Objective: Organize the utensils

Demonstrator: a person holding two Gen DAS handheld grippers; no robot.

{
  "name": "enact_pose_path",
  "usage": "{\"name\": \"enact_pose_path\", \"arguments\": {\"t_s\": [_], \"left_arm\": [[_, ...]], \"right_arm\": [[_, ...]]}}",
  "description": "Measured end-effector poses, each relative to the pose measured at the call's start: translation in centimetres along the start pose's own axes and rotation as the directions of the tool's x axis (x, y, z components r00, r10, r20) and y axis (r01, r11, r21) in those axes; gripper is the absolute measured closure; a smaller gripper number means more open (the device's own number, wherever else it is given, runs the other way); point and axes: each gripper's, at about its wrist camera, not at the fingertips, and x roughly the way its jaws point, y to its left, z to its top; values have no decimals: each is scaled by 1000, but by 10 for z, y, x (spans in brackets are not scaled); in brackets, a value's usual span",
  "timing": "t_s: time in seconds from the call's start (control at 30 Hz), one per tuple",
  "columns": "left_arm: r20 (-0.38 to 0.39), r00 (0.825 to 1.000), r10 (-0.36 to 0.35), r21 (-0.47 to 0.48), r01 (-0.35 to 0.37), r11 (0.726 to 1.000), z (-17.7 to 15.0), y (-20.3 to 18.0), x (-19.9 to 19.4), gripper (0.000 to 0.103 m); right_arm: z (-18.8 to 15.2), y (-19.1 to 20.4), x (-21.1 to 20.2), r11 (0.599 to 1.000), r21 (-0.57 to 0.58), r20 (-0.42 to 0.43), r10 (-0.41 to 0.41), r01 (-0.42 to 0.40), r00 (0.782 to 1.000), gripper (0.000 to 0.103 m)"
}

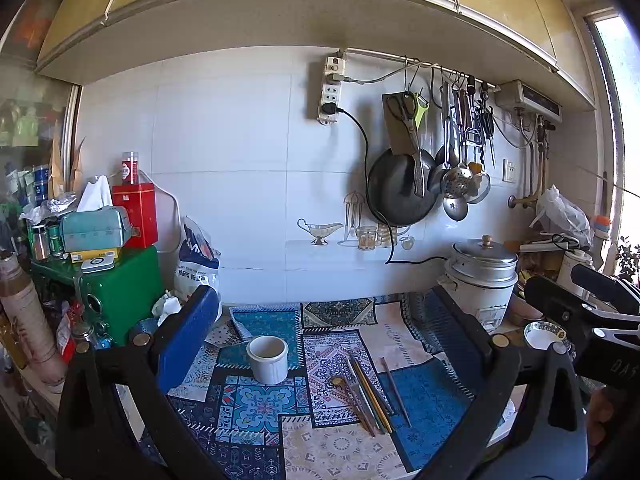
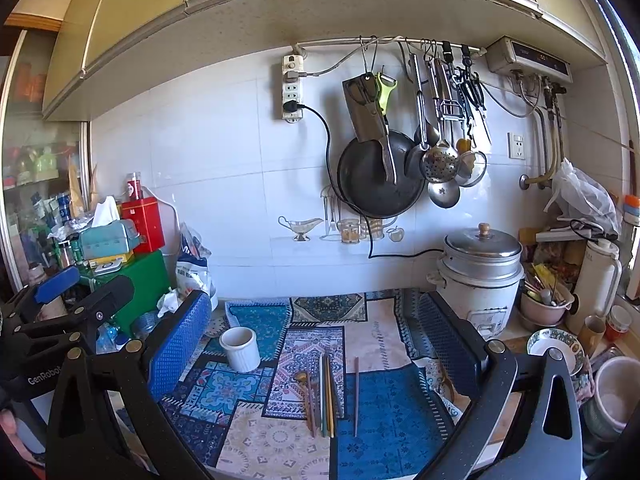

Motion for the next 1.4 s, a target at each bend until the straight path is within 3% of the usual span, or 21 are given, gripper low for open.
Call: {"name": "enact_pose_path", "arguments": {"t_s": [1.4], "left_arm": [[-22, 1000, 8, -20, -9, 1000, 0, 3, 11, 0]], "right_arm": [[-2, 5, 10, 1000, -8, -12, 13, -13, 1000, 0]]}}
